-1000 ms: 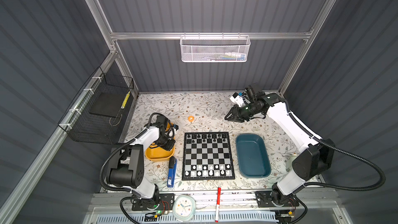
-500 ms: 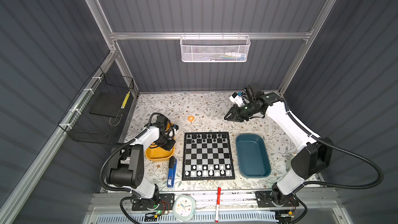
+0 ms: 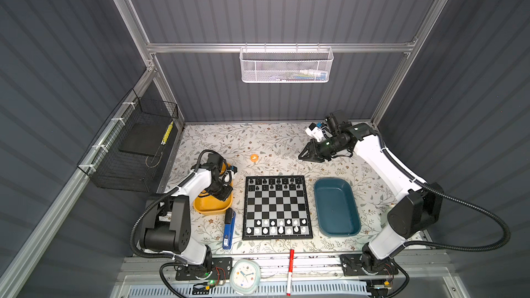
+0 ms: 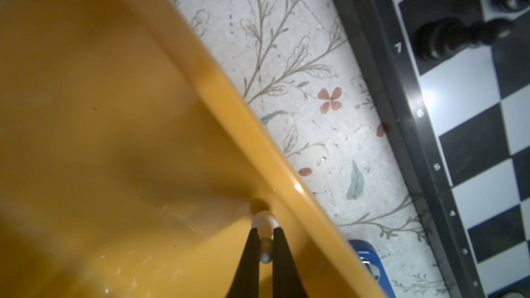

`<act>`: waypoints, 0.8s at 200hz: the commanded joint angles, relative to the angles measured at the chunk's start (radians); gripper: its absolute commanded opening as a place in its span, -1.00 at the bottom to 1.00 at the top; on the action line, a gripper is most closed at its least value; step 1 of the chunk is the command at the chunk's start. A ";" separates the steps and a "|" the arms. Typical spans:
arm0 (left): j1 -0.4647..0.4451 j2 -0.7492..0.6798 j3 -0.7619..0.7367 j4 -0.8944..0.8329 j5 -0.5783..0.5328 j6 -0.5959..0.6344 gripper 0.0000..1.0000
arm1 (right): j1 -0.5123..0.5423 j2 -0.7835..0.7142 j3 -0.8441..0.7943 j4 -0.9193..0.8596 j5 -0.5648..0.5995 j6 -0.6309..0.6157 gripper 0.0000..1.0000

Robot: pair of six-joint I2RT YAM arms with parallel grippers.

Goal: Set up the chess pieces on the board
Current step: 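Lift the white pawn from the yellow tub with the left gripper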

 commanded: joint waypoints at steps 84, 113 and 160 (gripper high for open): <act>-0.002 -0.070 0.059 -0.112 -0.039 0.074 -0.97 | 0.002 0.016 0.010 0.027 -0.029 -0.010 -0.45; 0.003 -0.074 0.084 -0.140 -0.045 0.094 -0.97 | 0.002 0.003 -0.017 0.049 -0.057 -0.011 -0.46; 0.014 -0.079 0.108 -0.179 -0.042 0.111 -0.97 | 0.004 -0.011 -0.049 0.058 -0.061 -0.012 -0.45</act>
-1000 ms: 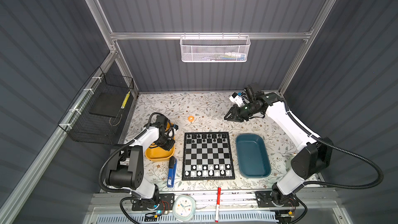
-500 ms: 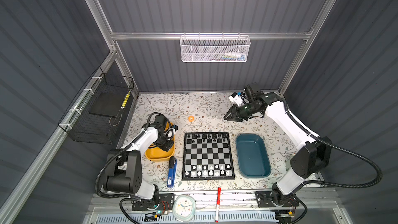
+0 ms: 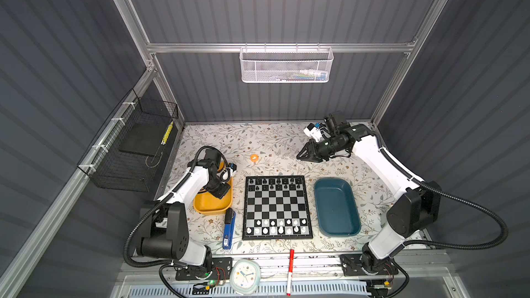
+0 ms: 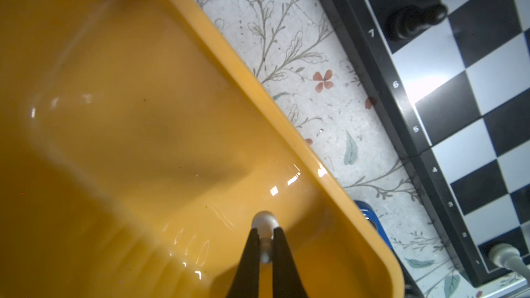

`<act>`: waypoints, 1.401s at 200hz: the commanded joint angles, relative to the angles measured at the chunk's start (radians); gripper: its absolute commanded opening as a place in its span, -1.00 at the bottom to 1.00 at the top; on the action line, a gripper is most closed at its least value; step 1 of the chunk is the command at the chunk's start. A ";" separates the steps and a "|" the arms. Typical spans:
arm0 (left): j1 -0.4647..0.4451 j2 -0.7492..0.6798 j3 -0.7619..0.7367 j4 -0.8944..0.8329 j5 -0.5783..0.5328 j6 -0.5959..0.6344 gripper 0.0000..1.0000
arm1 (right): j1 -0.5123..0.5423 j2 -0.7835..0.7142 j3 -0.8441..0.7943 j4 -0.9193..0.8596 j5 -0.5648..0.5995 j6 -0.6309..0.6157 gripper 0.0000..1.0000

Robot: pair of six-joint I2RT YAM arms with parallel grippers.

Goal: Set up the chess pieces on the board
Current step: 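Lift the white pawn from the yellow tub with the left gripper, then carry the white pawn over the board's nearest white row with the left gripper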

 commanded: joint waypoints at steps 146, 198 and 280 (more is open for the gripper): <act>0.007 -0.081 0.102 -0.155 -0.005 0.090 -0.98 | 0.020 -0.041 -0.072 0.048 -0.015 0.003 -0.46; 0.007 -0.086 0.153 -0.209 0.024 0.122 -0.99 | 0.021 -0.043 -0.070 0.044 -0.015 -0.001 -0.45; -0.056 -0.081 0.210 -0.254 0.058 0.214 -0.98 | 0.022 -0.044 -0.061 0.035 -0.017 -0.007 -0.46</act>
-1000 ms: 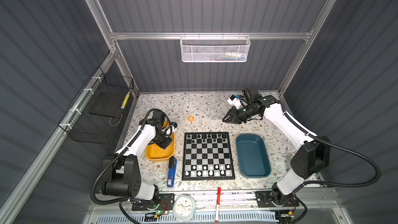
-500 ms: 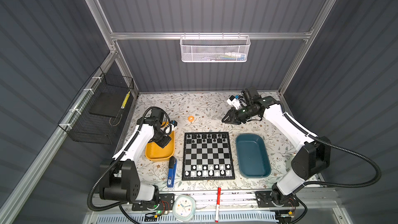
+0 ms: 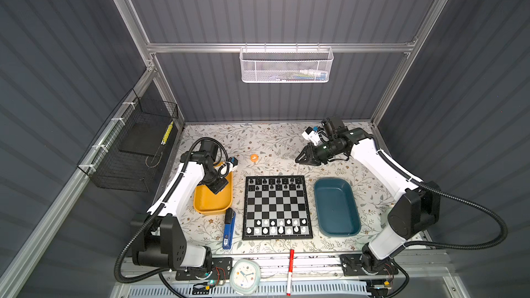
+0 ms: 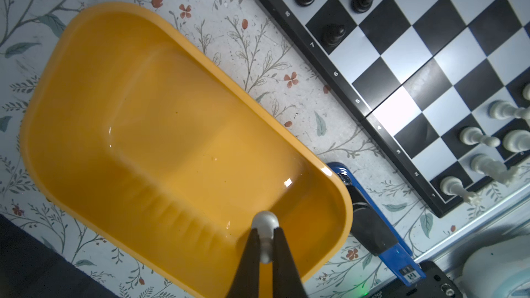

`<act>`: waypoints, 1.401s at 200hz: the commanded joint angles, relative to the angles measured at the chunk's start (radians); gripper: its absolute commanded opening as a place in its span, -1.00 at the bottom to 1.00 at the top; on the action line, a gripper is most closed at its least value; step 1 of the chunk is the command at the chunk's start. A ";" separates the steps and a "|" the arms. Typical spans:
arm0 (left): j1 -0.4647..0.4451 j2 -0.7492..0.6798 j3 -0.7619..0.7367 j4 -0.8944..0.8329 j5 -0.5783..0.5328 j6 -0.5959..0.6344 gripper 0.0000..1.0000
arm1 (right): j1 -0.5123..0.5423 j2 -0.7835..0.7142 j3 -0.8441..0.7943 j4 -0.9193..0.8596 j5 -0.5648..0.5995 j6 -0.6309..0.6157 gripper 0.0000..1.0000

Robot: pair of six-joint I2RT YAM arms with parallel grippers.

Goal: Set up the chess pieces on the board
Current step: 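Carry the white pawn over the board's nearest white row with the left gripper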

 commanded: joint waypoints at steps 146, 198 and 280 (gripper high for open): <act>-0.277 0.017 0.019 -0.047 0.055 0.142 -0.98 | 0.006 -0.113 -0.054 -0.125 -0.009 -0.071 -0.45; -0.417 0.007 -0.043 -0.005 0.055 0.112 -0.99 | -0.001 -0.188 -0.115 -0.154 0.004 -0.074 -0.45; -0.522 0.011 -0.139 0.089 0.066 0.054 -0.99 | -0.007 -0.316 -0.206 -0.173 0.042 -0.042 -0.46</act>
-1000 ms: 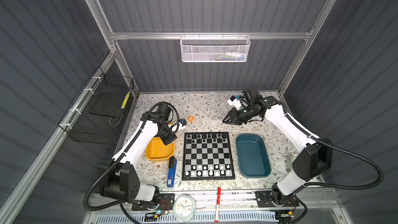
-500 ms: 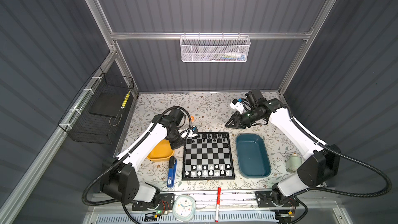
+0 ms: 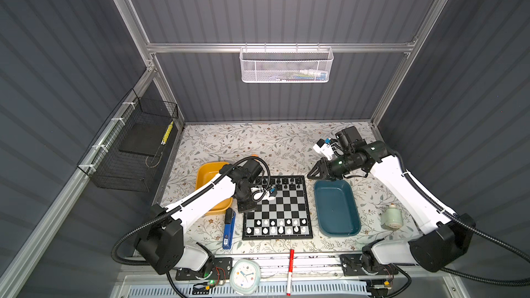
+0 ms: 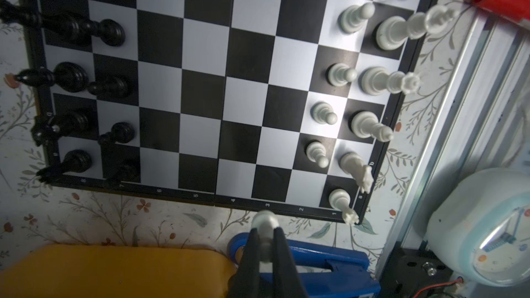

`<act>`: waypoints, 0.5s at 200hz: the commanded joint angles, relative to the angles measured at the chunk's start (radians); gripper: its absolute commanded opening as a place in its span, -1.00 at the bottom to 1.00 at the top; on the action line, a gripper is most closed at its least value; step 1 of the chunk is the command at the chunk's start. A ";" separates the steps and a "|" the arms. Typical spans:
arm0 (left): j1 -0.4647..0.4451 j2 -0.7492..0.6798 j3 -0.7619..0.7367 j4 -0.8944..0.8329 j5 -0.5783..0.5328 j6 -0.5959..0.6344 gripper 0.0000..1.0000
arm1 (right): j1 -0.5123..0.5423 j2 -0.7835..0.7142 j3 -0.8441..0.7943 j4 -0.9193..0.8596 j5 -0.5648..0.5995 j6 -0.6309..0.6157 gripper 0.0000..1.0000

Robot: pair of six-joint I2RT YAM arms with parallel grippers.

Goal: Set up the chess pieces on the board
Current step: 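Carry the white pawn over the board's nearest white row with the left gripper, then lower the white pawn onto the empty square beside the other pawns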

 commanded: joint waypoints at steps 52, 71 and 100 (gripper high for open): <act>-0.024 -0.033 -0.115 0.053 0.026 -0.038 -0.99 | -0.004 -0.054 -0.044 -0.009 0.024 0.037 -0.46; -0.025 -0.048 -0.136 0.061 0.027 -0.037 -0.99 | -0.004 -0.056 -0.046 -0.006 0.024 0.040 -0.46; -0.036 -0.059 -0.163 0.070 0.030 -0.046 -0.99 | -0.004 -0.050 -0.038 -0.006 0.024 0.043 -0.45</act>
